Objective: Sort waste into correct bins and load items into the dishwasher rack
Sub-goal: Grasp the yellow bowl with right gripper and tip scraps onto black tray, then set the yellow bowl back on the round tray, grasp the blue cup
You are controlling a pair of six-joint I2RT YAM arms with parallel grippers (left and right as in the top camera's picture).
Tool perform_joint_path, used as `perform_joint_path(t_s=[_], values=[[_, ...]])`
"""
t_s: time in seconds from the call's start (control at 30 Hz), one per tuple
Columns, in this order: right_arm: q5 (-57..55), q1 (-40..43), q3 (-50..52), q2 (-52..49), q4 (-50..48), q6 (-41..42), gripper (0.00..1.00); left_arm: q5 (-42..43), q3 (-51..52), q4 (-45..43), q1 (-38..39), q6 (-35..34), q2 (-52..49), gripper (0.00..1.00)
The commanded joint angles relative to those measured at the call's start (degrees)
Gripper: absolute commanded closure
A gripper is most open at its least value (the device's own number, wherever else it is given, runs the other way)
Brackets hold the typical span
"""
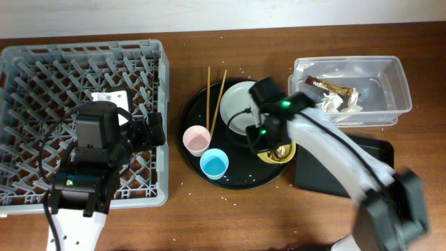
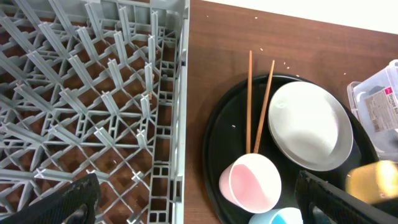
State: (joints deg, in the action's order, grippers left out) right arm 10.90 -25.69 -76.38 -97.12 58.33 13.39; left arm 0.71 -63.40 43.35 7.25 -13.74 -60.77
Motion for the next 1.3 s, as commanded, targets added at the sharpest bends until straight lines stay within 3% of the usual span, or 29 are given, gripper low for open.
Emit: perform_joint_path(t_s=[0.0, 0.07, 0.2, 0.4, 0.5, 0.63, 0.9, 1.0, 1.07, 1.13, 1.17, 1.2, 1.23, 1.27], values=[[9.5, 6.1, -1.6, 12.5, 1.7, 0.4, 0.96, 0.6, -1.2, -0.1, -0.3, 0.1, -0.3, 0.01], [12.9, 10.9, -1.6, 15.3, 3.9, 0.4, 0.96, 0.6, -1.2, 0.4, -0.1, 0.1, -0.3, 0.01], [27.3, 29.3, 1.4, 16.2, 10.3, -9.8, 0.96, 0.6, -1.2, 0.5, -0.2, 0.1, -0.3, 0.01], [58.0, 55.2, 20.1, 15.3, 0.2, -22.5, 0.96, 0.6, -1.2, 0.5, -0.2, 0.1, -0.3, 0.01], [64.5, 63.4, 23.5, 15.3, -1.6, -28.5, 0.96, 0.6, -1.2, 0.5, -0.2, 0.1, -0.3, 0.01], [71.5, 63.9, 23.5, 15.3, -1.6, -33.1, 0.96, 0.6, -1.2, 0.5, -0.2, 0.1, -0.3, 0.01], [71.2, 63.9, 23.7, 15.3, -1.8, -36.1, 0.96, 0.6, -1.2, 0.5, -0.1, 0.1, -0.3, 0.00], [78.0, 63.5, 23.7, 14.7, -1.6, -35.6, 0.96, 0.6, -1.2, 0.5, -0.1, 0.1, -0.3, 0.01], [74.6, 63.6, 23.7, 13.5, -4.0, -28.8, 0.96, 0.6, -1.2, 0.5, -0.1, 0.1, -0.3, 0.01], [70.8, 63.6, 23.7, 13.4, -5.2, -31.5, 0.96, 0.6, -1.2, 0.5, -0.1, 0.1, -0.3, 0.01], [71.3, 63.5, 23.9, 13.4, -3.3, -28.4, 0.96, 0.6, -1.2, 0.5, -0.1, 0.1, -0.3, 0.01], [72.9, 62.8, 24.0, 13.5, -1.5, -33.1, 0.96, 0.6, -1.2, 0.5, -0.1, 0.1, -0.3, 0.01], [66.7, 62.4, 24.0, 13.3, -4.3, -30.7, 0.96, 0.6, -1.2, 0.5, -0.1, 0.1, -0.3, 0.01], [69.2, 62.3, 24.2, 12.9, -3.1, -25.9, 0.96, 0.6, -1.2, 0.5, -0.1, 0.1, -0.3, 0.01]])
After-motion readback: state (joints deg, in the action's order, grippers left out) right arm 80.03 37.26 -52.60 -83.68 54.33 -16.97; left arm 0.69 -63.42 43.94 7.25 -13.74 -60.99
